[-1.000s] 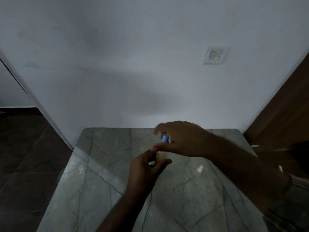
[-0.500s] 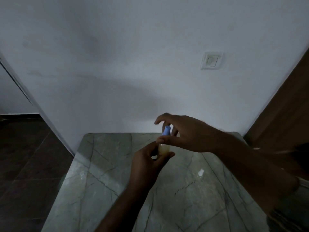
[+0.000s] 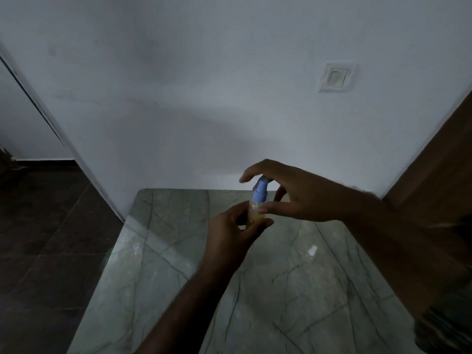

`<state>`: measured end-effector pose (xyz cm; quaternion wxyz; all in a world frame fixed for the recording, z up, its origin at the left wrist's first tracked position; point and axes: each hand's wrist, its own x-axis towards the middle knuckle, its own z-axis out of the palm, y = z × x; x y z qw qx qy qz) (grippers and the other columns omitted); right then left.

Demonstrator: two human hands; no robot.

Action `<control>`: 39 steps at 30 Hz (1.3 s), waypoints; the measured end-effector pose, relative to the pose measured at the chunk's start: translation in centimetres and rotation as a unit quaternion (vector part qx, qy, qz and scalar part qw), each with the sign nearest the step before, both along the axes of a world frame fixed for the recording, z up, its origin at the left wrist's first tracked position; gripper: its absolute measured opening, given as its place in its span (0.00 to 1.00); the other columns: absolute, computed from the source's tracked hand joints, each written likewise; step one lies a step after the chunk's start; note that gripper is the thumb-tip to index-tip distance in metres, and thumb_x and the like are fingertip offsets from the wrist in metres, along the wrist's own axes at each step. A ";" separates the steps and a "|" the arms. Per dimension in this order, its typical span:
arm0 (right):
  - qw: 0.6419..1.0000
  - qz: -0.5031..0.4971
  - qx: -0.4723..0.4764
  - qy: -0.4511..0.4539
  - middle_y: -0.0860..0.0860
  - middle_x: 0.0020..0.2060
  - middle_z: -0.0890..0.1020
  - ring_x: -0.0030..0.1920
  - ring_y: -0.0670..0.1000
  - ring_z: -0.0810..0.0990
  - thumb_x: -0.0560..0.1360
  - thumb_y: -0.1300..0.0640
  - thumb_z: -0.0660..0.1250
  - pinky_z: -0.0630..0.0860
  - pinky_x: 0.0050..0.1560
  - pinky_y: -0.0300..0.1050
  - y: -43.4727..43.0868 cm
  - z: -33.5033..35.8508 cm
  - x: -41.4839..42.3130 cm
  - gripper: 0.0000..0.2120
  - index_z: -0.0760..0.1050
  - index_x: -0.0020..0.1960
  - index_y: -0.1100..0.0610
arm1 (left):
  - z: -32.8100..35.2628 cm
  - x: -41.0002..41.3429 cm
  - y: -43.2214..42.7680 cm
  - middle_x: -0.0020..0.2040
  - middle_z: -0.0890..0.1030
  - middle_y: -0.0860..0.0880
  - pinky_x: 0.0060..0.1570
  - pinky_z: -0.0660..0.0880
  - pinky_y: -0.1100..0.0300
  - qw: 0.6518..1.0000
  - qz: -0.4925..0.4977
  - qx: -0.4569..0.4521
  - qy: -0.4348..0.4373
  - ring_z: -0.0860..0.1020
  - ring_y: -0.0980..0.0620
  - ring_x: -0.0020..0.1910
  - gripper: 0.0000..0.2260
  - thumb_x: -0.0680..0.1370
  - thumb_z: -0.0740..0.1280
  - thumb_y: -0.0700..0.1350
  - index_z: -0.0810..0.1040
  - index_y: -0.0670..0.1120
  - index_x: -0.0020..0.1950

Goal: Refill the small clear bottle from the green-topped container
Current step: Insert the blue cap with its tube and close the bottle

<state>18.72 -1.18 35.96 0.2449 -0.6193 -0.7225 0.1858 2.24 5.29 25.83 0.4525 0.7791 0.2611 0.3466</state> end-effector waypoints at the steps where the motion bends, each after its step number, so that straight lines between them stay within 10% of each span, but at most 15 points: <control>1: 1.000 0.013 0.005 -0.006 0.41 0.57 0.77 0.56 0.41 0.77 0.75 0.51 0.70 0.77 0.44 0.33 -0.1 0.3 0.2 0.16 0.73 0.62 0.47 | 0.0 -0.1 0.0 0.43 0.84 0.60 0.42 0.79 0.71 1.000 0.000 -0.002 0.002 0.83 0.63 0.42 0.14 0.71 0.72 0.57 0.81 0.55 0.54; 5: 0.999 -0.043 0.024 -0.010 0.44 0.41 0.83 0.41 0.44 0.81 0.74 0.47 0.71 0.74 0.39 0.36 -0.1 0.4 0.2 0.08 0.79 0.48 0.50 | 0.1 -0.2 -0.5 0.43 0.83 0.64 0.41 0.78 0.73 1.000 0.003 0.006 0.002 0.82 0.65 0.44 0.16 0.70 0.73 0.56 0.79 0.58 0.57; 10: 1.000 -0.014 -0.001 0.008 0.42 0.58 0.78 0.56 0.42 0.79 0.74 0.48 0.72 0.76 0.47 0.31 -0.4 0.0 -0.4 0.23 0.70 0.65 0.47 | 0.0 -0.1 -0.6 0.42 0.84 0.59 0.42 0.80 0.64 1.000 -0.003 0.005 -0.006 0.82 0.62 0.41 0.14 0.71 0.72 0.55 0.82 0.52 0.54; 27: 0.989 -0.101 0.057 0.088 0.43 0.42 0.83 0.43 0.42 0.81 0.73 0.52 0.72 0.75 0.42 0.29 0.1 -2.1 -1.1 0.04 0.79 0.45 0.51 | -0.5 -0.1 -0.3 0.40 0.85 0.58 0.41 0.81 0.67 1.000 0.006 -0.003 -0.007 0.83 0.62 0.40 0.11 0.71 0.72 0.56 0.81 0.58 0.53; 39: 0.965 -0.231 0.041 0.120 0.46 0.62 0.80 0.59 0.43 0.79 0.73 0.49 0.73 0.80 0.56 0.40 -1.2 -8.5 -2.4 0.25 0.72 0.68 0.52 | -3.8 2.2 -0.2 0.43 0.84 0.61 0.40 0.76 0.76 0.995 0.078 -0.045 -0.038 0.82 0.65 0.44 0.19 0.71 0.75 0.48 0.73 0.57 0.58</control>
